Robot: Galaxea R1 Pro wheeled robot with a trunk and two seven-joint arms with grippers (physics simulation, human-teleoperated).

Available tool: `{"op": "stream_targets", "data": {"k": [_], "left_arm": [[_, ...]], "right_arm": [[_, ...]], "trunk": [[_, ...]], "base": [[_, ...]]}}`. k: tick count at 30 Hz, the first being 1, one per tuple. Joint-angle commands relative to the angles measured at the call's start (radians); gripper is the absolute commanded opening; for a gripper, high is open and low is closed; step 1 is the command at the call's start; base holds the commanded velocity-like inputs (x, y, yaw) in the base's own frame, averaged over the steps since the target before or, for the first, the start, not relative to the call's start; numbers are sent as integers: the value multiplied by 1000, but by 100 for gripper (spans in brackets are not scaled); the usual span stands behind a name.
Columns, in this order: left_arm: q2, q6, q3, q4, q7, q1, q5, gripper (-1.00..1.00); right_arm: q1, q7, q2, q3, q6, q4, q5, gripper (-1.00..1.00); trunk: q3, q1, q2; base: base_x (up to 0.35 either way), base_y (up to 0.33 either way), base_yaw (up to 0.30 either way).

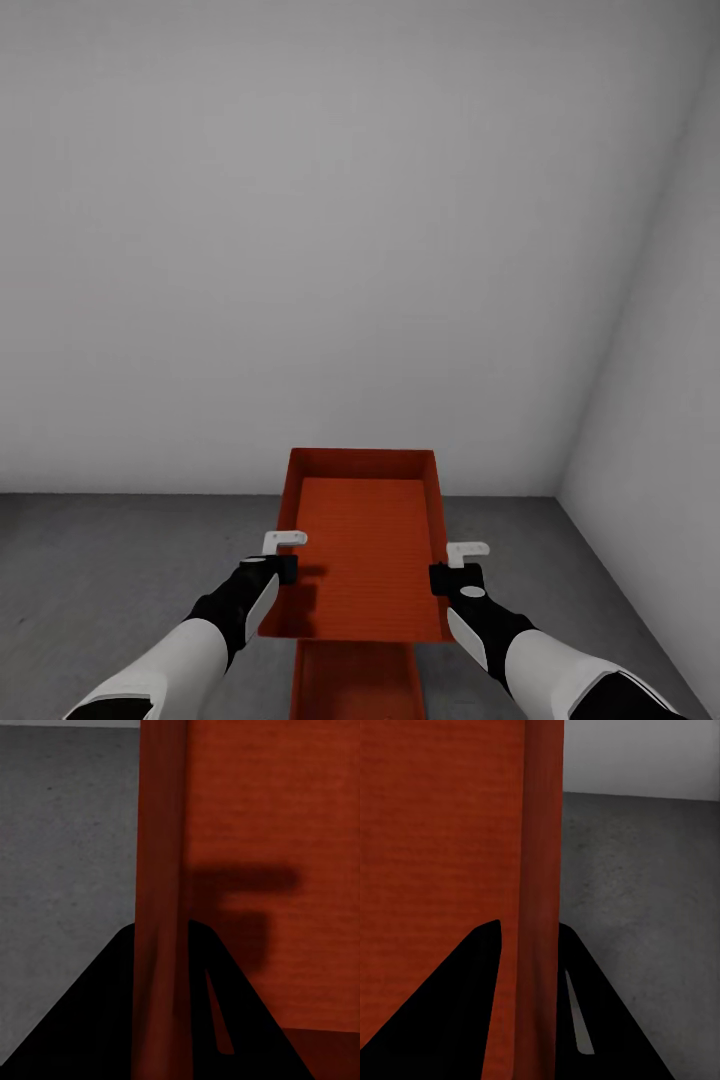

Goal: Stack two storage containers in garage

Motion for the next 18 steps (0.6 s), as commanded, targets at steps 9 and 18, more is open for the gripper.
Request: {"op": "stream_targets", "data": {"k": [9,18], "left_arm": [[1,8,21,-55,2,-1,-18,-100],[1,8,22,-55,2,-1,-18,-100]], "right_arm": [[-1,-3,-1,10,-2,10,-15,-100],[-1,-2,-1,10,-4,11,-15,-100]], "trunk": [[-2,0,-2],[-2,0,-2]], "base": [[0,0,0],[0,0,0]]}}
